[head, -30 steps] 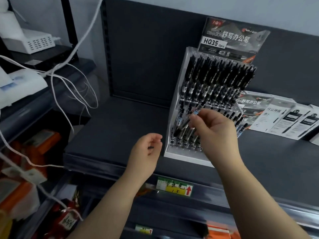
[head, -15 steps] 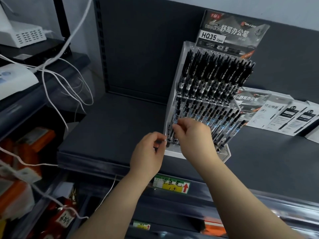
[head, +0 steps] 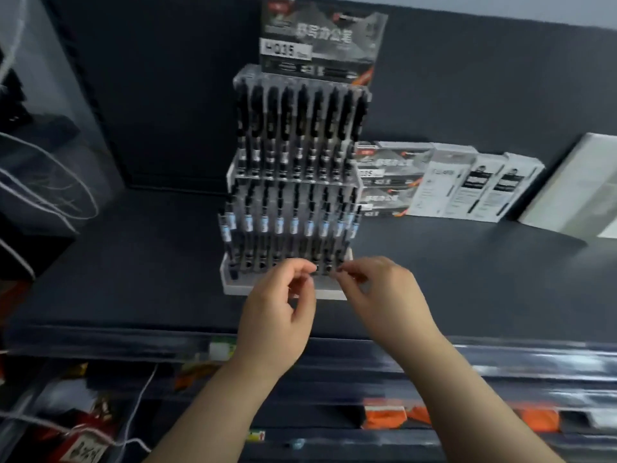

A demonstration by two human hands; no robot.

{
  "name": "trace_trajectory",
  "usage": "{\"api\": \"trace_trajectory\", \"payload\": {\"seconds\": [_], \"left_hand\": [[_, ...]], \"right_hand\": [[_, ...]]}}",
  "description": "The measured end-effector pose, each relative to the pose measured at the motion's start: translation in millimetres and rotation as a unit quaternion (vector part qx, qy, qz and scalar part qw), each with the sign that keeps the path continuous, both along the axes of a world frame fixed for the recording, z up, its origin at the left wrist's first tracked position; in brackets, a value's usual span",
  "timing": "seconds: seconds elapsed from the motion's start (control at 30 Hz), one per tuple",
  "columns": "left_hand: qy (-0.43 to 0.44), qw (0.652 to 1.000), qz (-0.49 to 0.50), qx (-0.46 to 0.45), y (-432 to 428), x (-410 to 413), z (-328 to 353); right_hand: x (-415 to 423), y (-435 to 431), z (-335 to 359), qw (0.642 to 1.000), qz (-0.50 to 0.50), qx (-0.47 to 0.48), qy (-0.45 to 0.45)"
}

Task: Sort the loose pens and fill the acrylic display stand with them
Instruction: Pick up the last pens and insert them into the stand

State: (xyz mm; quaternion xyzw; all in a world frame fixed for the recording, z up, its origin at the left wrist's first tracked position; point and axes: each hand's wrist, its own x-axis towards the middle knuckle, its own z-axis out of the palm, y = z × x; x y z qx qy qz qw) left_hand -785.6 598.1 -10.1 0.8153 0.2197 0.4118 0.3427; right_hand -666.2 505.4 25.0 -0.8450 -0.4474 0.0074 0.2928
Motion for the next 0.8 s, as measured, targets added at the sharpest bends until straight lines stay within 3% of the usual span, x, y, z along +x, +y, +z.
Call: {"api": "trace_trajectory", "payload": {"seconds": [0.27, 0.53, 0.8], "left_hand": [[0.193, 0.970, -0.119, 0.091, -138.0, 128.9, 18.3], [0.253, 0.927, -0.211, 0.179, -311.8, 266.4, 42.5], [0.336, 0.879, -0.275, 0.197, -419.2, 373.4, 35.9]], "right_hand": [[115.7, -170.9, -16.8, 0.996, -0.071, -0.049, -0.037], [228.6, -374.6, -1.0, 0.978, -0.176, -0.099, -0.045], [309.9, -501.0, -5.7, 0.961, -0.255, -0.108, 0.017]]}}
